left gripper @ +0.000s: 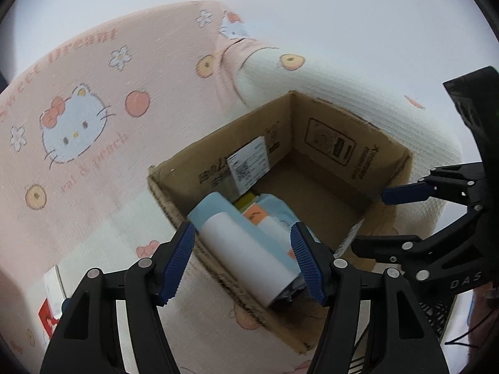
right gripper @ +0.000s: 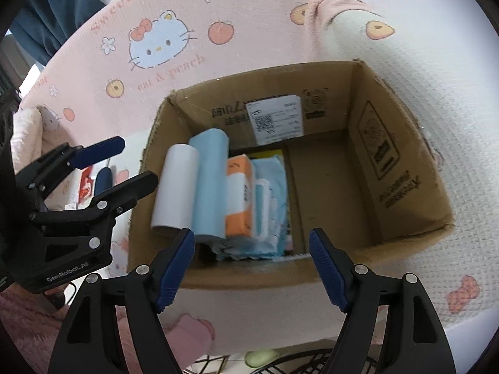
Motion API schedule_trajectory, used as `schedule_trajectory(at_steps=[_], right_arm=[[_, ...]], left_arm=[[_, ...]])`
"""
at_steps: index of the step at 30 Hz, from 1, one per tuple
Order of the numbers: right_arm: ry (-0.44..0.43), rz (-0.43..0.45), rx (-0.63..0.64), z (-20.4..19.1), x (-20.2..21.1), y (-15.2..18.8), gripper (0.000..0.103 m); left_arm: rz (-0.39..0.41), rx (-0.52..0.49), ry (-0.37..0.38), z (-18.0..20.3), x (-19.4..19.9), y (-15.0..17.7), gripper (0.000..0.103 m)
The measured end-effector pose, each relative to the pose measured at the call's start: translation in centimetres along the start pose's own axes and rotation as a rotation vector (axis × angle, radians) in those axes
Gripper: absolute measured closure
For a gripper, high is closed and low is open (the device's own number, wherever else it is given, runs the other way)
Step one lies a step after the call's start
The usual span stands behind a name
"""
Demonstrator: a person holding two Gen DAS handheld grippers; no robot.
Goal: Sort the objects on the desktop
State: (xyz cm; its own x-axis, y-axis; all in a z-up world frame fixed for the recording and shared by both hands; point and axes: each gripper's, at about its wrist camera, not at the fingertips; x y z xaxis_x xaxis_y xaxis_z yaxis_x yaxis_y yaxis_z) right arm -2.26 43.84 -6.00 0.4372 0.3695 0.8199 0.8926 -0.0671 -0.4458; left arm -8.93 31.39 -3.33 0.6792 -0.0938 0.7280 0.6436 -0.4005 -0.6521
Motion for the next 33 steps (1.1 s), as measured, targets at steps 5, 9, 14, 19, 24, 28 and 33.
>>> schedule_trajectory(at_steps=[5, 9, 14, 19, 24, 28, 33], right_arm=[[0.034, -0.005, -0.001, 0.5, 0.9, 0.4, 0.029], [0.067, 0.015, 0.013, 0.7, 2.3, 0.2, 0.028], [0.092, 0.052, 0.005, 1.6, 4.0, -0.5, 0.022], [0.082, 0.059, -0.014, 1.9, 4.4, -0.6, 0.022], [0.067, 0.036, -0.009, 1.3, 3.9, 0.0, 0.022], [0.067, 0.024, 0.006, 0.7, 3.6, 0.3, 0.022], [0.07, 0.026, 0.019, -0.1, 3.7, 0.5, 0.021]], left_arm=[[-0.017, -0.044, -0.01, 1.0, 0.1, -1.2, 0.035], [-0.046, -0.079, -0.031, 2.0, -0.1, -2.1, 0.035], [-0.08, -0.12, -0.087, 3.0, 0.0, -2.4, 0.035], [-0.096, -0.128, -0.068, 3.4, 0.1, -2.0, 0.035], [-0.108, -0.122, -0.064, 3.1, 0.2, -1.7, 0.035], [-0.105, -0.117, -0.062, 2.9, 0.4, -1.7, 0.035], [-0.125, -0.099, -0.053, 2.7, 0.3, -1.7, 0.035]])
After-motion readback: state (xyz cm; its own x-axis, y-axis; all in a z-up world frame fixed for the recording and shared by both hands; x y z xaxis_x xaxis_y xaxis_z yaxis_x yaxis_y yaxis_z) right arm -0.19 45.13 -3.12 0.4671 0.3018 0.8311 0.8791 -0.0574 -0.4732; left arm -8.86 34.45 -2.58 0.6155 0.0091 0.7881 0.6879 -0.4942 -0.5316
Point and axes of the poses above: each gripper's, at about its wrist camera, not at the fingertips, and x roughly against the way its jaws point, z to its right, y to its underside, and after that the axes turned 13 degrees about -y, right-handed
